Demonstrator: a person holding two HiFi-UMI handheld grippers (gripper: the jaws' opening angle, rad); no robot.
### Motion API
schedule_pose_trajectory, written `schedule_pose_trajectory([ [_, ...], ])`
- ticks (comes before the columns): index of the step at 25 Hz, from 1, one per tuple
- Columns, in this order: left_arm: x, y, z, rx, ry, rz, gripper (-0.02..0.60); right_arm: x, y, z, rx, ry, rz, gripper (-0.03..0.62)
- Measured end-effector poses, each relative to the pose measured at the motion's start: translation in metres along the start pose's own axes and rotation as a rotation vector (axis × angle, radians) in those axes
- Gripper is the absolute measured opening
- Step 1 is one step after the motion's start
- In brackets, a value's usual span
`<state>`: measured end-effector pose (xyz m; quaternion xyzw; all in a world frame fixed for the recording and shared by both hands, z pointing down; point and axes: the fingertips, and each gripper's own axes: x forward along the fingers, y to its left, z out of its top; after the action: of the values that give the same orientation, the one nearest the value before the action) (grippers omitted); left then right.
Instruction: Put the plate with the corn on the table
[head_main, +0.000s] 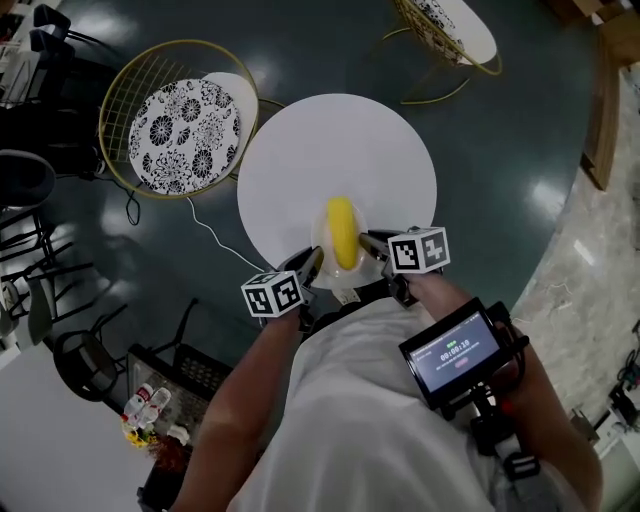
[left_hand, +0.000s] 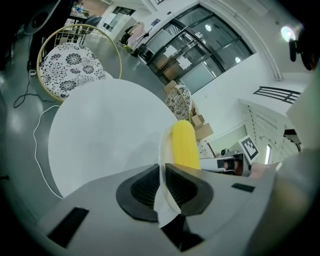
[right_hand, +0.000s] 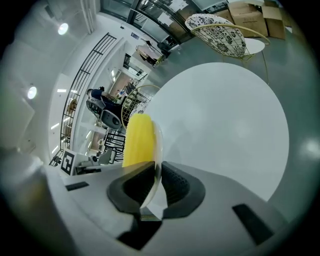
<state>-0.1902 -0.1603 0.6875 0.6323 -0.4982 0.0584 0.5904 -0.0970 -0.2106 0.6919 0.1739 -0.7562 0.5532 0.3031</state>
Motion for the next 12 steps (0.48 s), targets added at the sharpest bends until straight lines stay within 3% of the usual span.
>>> schedule_pose_trajectory([
  [12,0.034,0.001,0.015,0.006,0.038,0.015,0.043,0.005,-0.03,0.021,0.017,-0.002,-0.027,0.048],
])
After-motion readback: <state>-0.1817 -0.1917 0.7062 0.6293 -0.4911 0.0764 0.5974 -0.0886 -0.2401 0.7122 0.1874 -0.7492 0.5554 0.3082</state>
